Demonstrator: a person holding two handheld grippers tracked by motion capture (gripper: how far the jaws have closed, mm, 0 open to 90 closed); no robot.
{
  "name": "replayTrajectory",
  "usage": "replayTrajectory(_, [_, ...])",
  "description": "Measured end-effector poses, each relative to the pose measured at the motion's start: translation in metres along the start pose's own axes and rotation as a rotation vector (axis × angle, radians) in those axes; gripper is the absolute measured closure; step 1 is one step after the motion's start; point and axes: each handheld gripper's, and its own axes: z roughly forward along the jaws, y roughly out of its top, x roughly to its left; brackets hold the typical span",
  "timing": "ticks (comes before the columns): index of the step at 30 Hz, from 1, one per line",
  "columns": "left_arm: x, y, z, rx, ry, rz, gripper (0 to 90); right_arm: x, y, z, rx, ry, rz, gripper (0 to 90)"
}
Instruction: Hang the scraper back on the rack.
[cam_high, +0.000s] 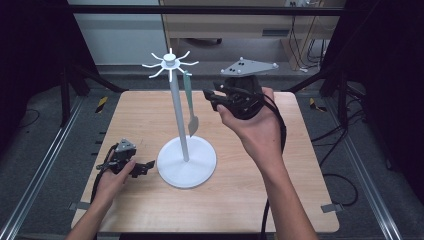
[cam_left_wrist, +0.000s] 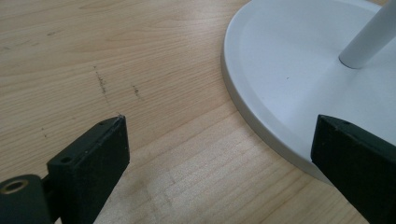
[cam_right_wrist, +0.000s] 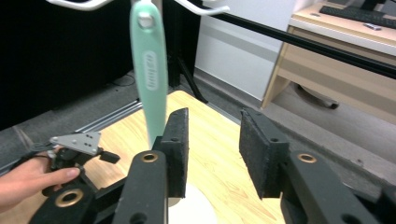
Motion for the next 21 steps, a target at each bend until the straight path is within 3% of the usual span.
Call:
replayTrajectory(16, [0.0,0.0,0.0,-0.001,0.008,0.001,4.0,-0.019,-0.02,0.001,0.039,-0.113,0.055,28.9])
replayTrajectory(21, [0.0,0.0,0.001,-0.001,0.003,-0.001,4.0,-0.027,-0.028,-0.002,0.033,-0.183,0.066,18.2])
